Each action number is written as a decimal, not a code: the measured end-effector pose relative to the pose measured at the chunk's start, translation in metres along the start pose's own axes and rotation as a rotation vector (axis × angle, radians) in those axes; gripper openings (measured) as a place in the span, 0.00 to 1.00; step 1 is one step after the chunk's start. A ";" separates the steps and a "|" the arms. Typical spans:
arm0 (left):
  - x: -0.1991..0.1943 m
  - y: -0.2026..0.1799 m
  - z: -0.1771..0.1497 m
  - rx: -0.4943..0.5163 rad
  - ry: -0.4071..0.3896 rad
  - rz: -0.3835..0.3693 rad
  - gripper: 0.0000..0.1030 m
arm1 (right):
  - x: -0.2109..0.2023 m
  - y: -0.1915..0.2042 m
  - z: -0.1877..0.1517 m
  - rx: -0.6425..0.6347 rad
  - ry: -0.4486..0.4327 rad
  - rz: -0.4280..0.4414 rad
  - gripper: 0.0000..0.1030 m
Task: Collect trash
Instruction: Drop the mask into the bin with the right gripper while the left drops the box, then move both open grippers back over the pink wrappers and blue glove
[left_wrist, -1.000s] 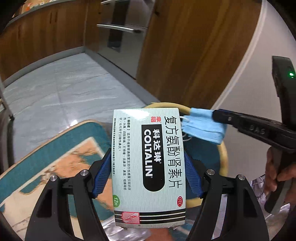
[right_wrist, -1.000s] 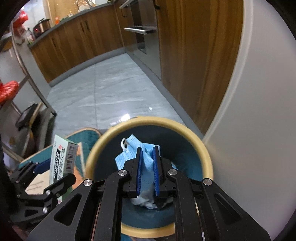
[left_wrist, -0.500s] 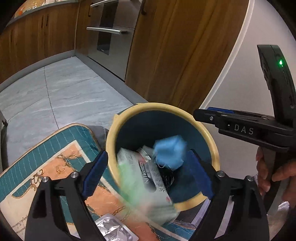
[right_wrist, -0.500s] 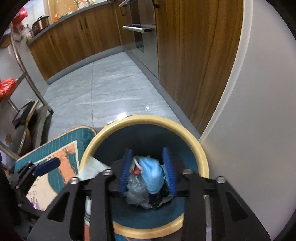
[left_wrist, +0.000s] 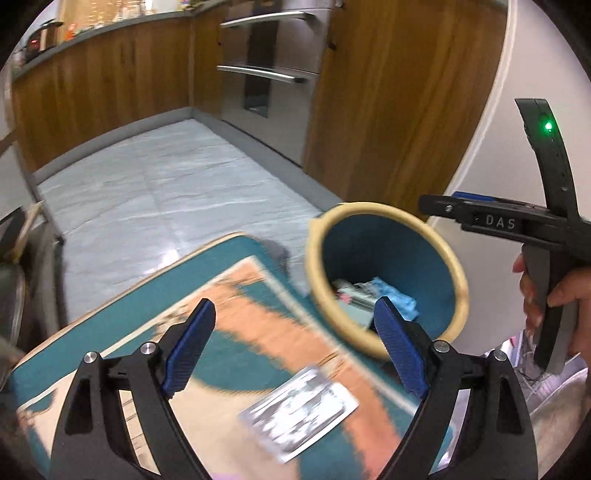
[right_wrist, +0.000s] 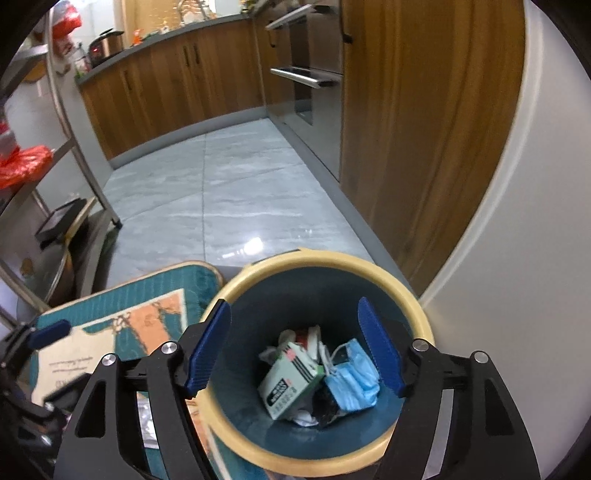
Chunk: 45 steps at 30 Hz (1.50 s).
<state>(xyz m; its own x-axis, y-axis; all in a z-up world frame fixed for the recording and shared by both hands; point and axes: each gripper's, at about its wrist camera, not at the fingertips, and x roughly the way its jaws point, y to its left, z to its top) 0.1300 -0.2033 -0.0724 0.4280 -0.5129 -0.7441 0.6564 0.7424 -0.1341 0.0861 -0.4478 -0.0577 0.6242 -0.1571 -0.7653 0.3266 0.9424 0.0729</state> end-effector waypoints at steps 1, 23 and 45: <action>-0.008 0.008 -0.004 -0.010 0.000 0.018 0.84 | -0.001 0.004 0.000 -0.008 -0.002 0.004 0.73; -0.104 0.109 -0.097 -0.193 0.102 0.204 0.88 | -0.006 0.142 -0.029 -0.269 0.080 0.245 0.89; -0.051 0.081 -0.152 -0.029 0.408 0.101 0.30 | -0.060 0.144 -0.060 -0.169 0.109 0.264 0.89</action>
<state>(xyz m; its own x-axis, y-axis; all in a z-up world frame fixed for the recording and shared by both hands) 0.0672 -0.0518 -0.1448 0.2048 -0.2284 -0.9518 0.6032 0.7952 -0.0611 0.0530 -0.2849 -0.0396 0.5888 0.1231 -0.7988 0.0357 0.9834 0.1779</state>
